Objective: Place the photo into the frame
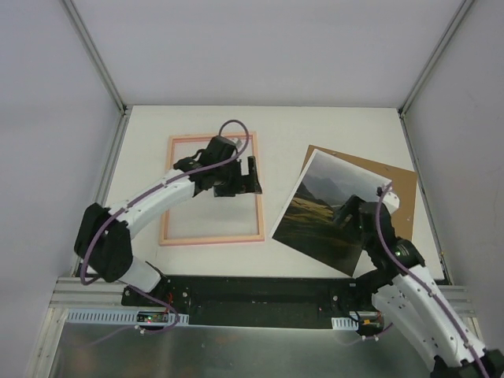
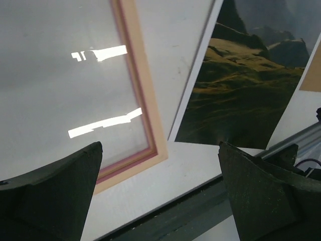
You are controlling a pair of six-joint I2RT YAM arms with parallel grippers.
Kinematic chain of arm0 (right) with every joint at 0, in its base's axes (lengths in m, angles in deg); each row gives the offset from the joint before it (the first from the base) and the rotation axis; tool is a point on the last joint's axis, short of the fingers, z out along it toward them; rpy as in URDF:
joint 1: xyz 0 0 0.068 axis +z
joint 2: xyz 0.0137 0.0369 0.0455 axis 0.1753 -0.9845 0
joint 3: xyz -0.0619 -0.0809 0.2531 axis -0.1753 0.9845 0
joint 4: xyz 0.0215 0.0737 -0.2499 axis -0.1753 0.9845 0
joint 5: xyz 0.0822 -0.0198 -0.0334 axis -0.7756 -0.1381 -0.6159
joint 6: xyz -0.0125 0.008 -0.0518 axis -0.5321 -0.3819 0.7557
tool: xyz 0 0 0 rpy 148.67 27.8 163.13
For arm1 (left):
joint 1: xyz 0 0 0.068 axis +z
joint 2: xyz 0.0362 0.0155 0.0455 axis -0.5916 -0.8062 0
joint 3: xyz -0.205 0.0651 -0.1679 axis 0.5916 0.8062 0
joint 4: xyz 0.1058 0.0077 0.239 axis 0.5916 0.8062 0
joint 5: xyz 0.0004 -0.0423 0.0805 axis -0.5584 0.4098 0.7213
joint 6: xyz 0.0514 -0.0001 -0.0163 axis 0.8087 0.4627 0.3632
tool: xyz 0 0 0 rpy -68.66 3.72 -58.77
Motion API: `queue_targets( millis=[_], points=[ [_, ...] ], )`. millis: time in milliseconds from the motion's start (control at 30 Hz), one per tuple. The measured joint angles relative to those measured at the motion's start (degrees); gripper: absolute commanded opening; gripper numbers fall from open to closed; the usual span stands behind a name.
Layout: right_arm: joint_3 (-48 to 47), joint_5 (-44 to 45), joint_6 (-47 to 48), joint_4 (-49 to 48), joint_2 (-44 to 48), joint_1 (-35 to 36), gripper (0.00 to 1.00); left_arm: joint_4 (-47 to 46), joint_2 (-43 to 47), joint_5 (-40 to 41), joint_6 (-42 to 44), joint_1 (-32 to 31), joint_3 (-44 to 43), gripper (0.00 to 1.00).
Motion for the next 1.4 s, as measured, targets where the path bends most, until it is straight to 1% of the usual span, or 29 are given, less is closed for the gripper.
queue_targets(
  millis=[100, 200, 233, 367, 533, 700, 800, 933, 967, 1033, 1167, 1400],
  points=[
    [1.46, -1.25, 1.90, 4.87, 6.56, -9.09, 0.84, -1.73, -8.48, -1.86, 0.37, -4.83, -6.54, 0.95],
    [1.77, -4.42, 4.04, 7.08, 7.43, -17.92, 0.83, -2.62, -16.04, -3.80, 0.96, -7.74, -12.44, 0.93],
    [1.79, -6.47, 4.87, 7.63, 6.27, -21.14, 0.84, -3.08, -19.19, -4.72, 1.36, -8.72, -15.04, 0.93],
    [1.79, -12.57, 7.45, 7.39, -1.18, -29.46, 0.85, -3.98, -27.54, -7.17, 2.75, -10.45, -21.03, 0.92],
    [2.12, -20.15, 9.62, 5.29, -7.43, -38.49, 0.92, -3.91, -34.18, -9.29, 3.87, -10.69, -25.57, 0.92],
    [2.58, -25.88, 12.28, 2.36, -11.52, -45.68, 0.98, -3.87, -37.75, -9.33, 5.25, -10.64, -28.13, 0.92],
    [3.80, -28.00, 13.05, 0.98, -13.14, -48.26, 1.00, -3.61, -39.56, -9.29, 6.25, -10.64, -30.08, 0.92],
    [4.50, -29.66, 13.68, -0.74, -15.47, -49.09, 1.00, -3.63, -43.39, -9.16, 7.45, -10.64, -34.77, 0.92],
    [4.68, -29.99, 13.77, -1.36, -15.93, -49.27, 0.97, -3.65, -44.06, -9.11, 7.69, -10.64, -35.50, 0.92],
    [4.96, -30.49, 13.97, -2.40, -16.85, -49.55, 0.96, -3.58, -45.53, -9.05, 8.04, -10.64, -36.89, 0.92],
    [5.35, -31.58, 14.12, -5.14, -19.34, -49.86, 0.96, -3.19, -47.74, -8.94, 8.94, -10.64, -38.56, 0.92],
    [5.16, -33.73, 14.27, -10.73, -22.77, -49.94, 0.96, -2.60, -49.07, -8.35, 9.22, -10.64, -40.65, 0.92]
  ],
)
